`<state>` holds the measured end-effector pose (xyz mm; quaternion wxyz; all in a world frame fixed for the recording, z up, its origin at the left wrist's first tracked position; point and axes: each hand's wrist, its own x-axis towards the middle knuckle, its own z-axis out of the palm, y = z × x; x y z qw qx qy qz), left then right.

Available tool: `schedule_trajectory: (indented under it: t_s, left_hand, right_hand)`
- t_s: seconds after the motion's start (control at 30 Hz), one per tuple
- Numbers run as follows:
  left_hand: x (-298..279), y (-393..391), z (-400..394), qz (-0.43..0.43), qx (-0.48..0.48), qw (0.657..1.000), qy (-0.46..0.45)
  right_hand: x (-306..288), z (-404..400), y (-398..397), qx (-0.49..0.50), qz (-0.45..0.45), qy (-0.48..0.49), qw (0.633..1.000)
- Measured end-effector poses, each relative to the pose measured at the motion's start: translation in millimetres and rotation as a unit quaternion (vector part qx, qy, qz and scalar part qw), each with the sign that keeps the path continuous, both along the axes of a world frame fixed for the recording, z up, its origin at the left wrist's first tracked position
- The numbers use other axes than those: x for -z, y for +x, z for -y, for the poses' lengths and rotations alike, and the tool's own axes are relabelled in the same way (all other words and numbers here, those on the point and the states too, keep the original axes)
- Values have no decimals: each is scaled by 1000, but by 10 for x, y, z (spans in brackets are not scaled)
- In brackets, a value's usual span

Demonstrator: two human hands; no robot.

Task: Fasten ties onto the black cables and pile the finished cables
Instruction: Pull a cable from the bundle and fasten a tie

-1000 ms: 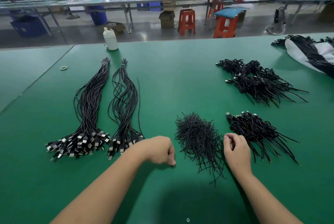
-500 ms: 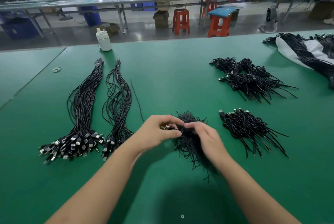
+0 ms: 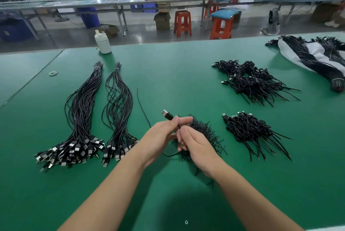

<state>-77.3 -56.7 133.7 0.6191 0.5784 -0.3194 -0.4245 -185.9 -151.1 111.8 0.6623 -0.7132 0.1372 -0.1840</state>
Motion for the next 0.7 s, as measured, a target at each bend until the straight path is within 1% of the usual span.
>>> schedule_trajectory:
  t_s: [0.1,0.2,0.4,0.5,0.57,0.63,0.67,0.7]
  left_hand:
    - [-41,-4,-30,48,32,998,11]
    - [-66,19,-46,105,43,993,25]
    - [-52,37,-58,143,51,987,43]
    - [-61,31,-61,183,42,981,46]
    - [-40,27,-61,207,17,977,39]
    - [-31,8,-55,188,-14,982,28]
    - [-25,8,-39,158,-37,987,10]
    - [-33,13,-22,106,-68,992,-26]
  right_hand:
    - [-23,-1,-11,0,-5,-3,1000]
    - [-67,-14,-5,0,0,5,1000]
    - [-92,-26,19,-8,-2,7,1000]
    - [-97,-47,13,-6,9,2,1000]
    - [-93,-69,22,-13,8,12,1000]
    - [-78,-95,48,-22,5,41,999]
    - [-64,-100,60,-30,1,55,998]
    - [-42,-103,69,-39,-6,66,997]
